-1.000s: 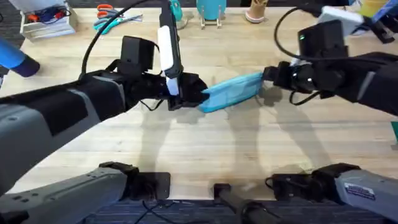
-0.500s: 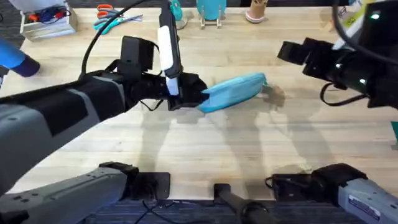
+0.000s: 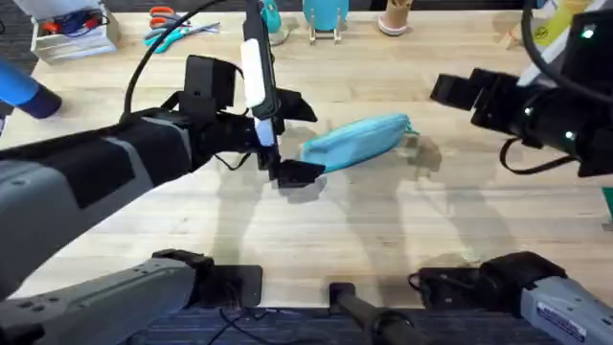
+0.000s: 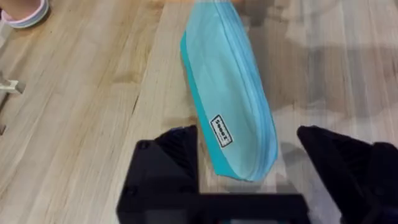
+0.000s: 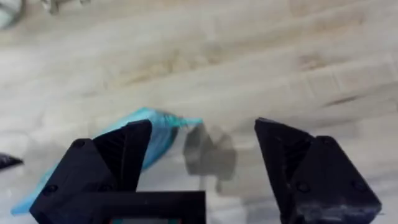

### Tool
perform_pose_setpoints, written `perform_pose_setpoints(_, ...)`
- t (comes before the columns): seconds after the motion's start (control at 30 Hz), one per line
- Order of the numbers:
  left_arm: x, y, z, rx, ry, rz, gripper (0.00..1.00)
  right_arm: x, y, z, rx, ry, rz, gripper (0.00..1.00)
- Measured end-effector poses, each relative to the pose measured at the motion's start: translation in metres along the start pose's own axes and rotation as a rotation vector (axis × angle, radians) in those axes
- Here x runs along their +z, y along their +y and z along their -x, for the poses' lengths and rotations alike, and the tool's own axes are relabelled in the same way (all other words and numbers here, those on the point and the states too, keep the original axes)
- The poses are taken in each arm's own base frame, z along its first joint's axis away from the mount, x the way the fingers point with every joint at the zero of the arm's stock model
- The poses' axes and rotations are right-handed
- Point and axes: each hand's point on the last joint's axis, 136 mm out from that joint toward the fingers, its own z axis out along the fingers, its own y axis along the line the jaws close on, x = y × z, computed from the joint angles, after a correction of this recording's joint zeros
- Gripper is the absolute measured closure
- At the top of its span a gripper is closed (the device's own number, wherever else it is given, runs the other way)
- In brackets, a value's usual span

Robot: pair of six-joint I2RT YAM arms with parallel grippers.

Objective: Unzip the bag, pick up the pens from the table one at a time and place them inside, then zip the bag closed.

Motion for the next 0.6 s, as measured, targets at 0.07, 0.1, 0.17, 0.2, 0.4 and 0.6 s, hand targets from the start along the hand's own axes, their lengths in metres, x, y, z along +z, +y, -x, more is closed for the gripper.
perform_pose_setpoints(0.07,0.000,0.000,0.000,0.001,0.000,0.000,0.010,0.000,-0.001,-0.009,-0.009,0.039,-0.001,0.005)
perform_pose_setpoints(0.1,0.000,0.000,0.000,0.001,0.000,0.000,0.008,0.000,-0.002,-0.013,-0.013,0.057,-0.001,0.005)
perform_pose_setpoints(0.17,0.000,0.000,0.000,0.002,0.000,0.000,0.007,-0.001,-0.002,-0.018,-0.017,0.078,0.000,0.005)
perform_pose_setpoints(0.2,0.000,0.000,0.000,0.001,0.000,0.000,0.006,-0.001,-0.002,-0.019,-0.017,0.081,0.003,0.005)
perform_pose_setpoints(0.4,-0.002,0.001,0.003,-0.054,-0.001,0.012,0.006,-0.001,-0.002,-0.022,-0.019,0.096,0.006,0.005)
perform_pose_setpoints(0.6,-0.030,0.020,0.035,-0.139,-0.007,0.175,0.006,-0.003,-0.006,-0.032,-0.030,0.134,-0.008,0.004)
